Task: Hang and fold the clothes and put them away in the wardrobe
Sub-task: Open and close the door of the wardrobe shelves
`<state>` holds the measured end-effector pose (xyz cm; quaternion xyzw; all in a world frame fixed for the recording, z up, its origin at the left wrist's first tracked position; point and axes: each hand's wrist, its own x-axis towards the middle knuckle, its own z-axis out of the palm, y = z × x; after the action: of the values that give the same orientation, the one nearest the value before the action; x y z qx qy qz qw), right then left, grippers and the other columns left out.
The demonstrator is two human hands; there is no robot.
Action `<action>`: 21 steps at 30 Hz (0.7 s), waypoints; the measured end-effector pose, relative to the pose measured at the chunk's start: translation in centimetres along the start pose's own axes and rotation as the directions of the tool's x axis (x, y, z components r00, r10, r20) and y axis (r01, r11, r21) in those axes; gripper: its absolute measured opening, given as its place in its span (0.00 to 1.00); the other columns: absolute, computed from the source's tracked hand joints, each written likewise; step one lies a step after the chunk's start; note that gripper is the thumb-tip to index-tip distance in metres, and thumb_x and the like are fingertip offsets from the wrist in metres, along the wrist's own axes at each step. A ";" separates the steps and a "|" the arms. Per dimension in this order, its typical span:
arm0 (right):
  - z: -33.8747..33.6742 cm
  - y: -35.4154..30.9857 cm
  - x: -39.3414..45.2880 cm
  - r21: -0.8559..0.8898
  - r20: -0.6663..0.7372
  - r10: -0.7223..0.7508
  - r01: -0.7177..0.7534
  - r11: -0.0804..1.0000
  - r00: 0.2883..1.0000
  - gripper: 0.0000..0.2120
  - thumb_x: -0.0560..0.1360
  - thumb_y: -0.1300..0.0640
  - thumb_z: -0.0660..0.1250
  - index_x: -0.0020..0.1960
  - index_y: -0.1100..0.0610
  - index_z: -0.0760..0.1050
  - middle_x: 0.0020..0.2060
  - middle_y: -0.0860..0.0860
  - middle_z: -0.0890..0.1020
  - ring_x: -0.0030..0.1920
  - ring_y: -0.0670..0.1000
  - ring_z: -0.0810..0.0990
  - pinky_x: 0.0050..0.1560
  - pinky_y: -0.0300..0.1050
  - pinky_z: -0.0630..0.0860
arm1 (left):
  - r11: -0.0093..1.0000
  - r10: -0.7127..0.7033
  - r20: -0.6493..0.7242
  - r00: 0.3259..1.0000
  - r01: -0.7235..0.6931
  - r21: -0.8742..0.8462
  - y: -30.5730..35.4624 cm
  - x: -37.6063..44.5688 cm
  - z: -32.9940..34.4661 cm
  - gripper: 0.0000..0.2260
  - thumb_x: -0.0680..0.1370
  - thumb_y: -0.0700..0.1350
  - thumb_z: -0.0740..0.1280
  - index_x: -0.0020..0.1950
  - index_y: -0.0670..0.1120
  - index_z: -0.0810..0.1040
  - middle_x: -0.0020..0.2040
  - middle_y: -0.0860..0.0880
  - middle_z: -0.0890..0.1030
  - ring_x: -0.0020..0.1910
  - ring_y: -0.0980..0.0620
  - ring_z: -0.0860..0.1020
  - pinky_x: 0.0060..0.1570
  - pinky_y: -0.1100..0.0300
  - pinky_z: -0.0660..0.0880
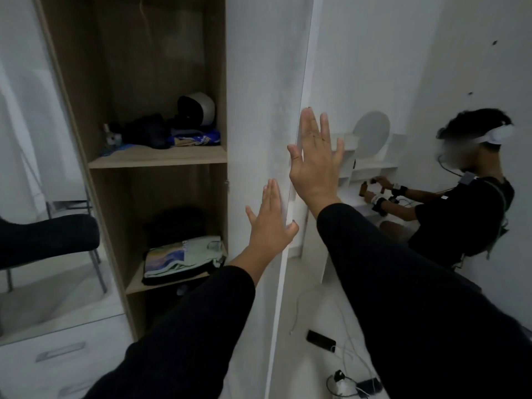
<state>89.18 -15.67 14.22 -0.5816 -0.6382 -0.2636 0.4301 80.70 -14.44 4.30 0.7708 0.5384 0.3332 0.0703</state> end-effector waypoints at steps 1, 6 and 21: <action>0.1 -1.0 -0.2 0.019 -0.008 -0.005 0.005 1.000 1.000 0.26 0.81 0.50 0.50 0.78 0.55 0.50 0.77 0.49 0.55 0.78 0.52 0.50 0.72 0.63 0.45 | 1.000 0.015 0.002 1.000 -0.015 0.014 -0.7 -0.4 -0.7 0.42 0.76 0.53 0.63 0.76 0.47 0.34 0.78 0.51 0.39 0.77 0.52 0.41 0.72 0.39 0.43; 0.8 -6.7 -0.8 0.061 0.034 -0.037 0.035 0.998 0.999 0.30 0.79 0.44 0.43 0.78 0.54 0.49 0.77 0.49 0.54 0.78 0.52 0.49 0.72 0.63 0.44 | 0.995 0.081 -0.015 0.997 -0.079 0.067 -5.6 -2.7 -4.5 0.41 0.76 0.52 0.62 0.77 0.47 0.36 0.79 0.51 0.43 0.77 0.54 0.42 0.71 0.39 0.39; 8.5 -25.2 -2.1 0.247 0.224 -0.066 0.008 0.969 0.972 0.27 0.82 0.54 0.49 0.78 0.49 0.44 0.78 0.45 0.50 0.78 0.49 0.44 0.74 0.61 0.45 | 0.953 0.023 -0.149 0.989 0.023 0.303 -21.5 -6.7 -15.8 0.37 0.81 0.48 0.59 0.75 0.53 0.31 0.77 0.55 0.39 0.77 0.52 0.39 0.70 0.32 0.47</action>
<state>62.58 -14.30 12.36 -0.5388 -0.7222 -0.1216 0.4163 53.24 -15.48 3.47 0.7451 0.5870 0.3037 -0.0901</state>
